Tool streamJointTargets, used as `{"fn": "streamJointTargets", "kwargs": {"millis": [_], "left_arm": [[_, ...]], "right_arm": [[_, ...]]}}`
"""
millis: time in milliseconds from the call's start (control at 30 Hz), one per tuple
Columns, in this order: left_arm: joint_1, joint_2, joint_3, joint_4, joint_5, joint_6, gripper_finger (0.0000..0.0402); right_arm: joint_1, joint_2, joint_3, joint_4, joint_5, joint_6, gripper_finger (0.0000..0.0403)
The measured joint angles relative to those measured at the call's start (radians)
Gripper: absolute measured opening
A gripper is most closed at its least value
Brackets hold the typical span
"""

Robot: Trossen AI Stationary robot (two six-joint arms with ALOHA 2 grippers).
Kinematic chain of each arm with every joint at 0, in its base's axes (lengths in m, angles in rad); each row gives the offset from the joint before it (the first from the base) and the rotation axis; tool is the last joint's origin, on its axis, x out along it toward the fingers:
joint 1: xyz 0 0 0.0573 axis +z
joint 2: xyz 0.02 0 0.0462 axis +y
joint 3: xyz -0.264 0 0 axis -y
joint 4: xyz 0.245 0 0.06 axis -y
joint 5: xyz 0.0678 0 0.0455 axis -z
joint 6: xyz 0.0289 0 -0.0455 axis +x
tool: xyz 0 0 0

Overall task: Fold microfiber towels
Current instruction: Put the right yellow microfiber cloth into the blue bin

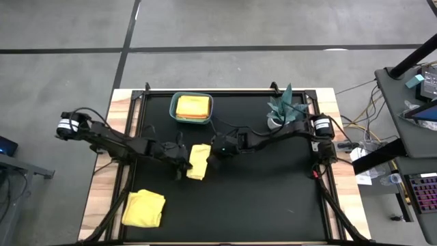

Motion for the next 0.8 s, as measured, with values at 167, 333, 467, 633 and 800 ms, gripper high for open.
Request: {"fn": "streamJointTargets", "kwargs": {"millis": [167, 333, 467, 633, 800], "left_arm": [[0.002, 0.046, 0.000, 0.010, -0.048, -0.003, 0.0099], [0.001, 0.084, 0.002, 0.031, -0.056, -0.022, 0.0150], [0.000, 0.109, 0.004, 0.044, -0.056, -0.028, 0.0169], [0.001, 0.120, 0.003, 0.062, -0.056, -0.034, 0.0171], [0.001, 0.121, 0.002, 0.081, -0.056, -0.036, 0.0171]], "right_arm": [[0.011, 0.046, 0.000, 0.072, 0.006, 0.057, 0.0244], [0.012, 0.108, 0.000, 0.160, 0.007, 0.104, 0.0276], [0.012, 0.136, 0.001, 0.248, 0.008, 0.120, 0.0288], [0.009, 0.184, 0.001, 0.386, 0.020, 0.153, 0.0285], [0.001, 0.217, 0.002, 0.450, 0.033, 0.171, 0.0234]]}}
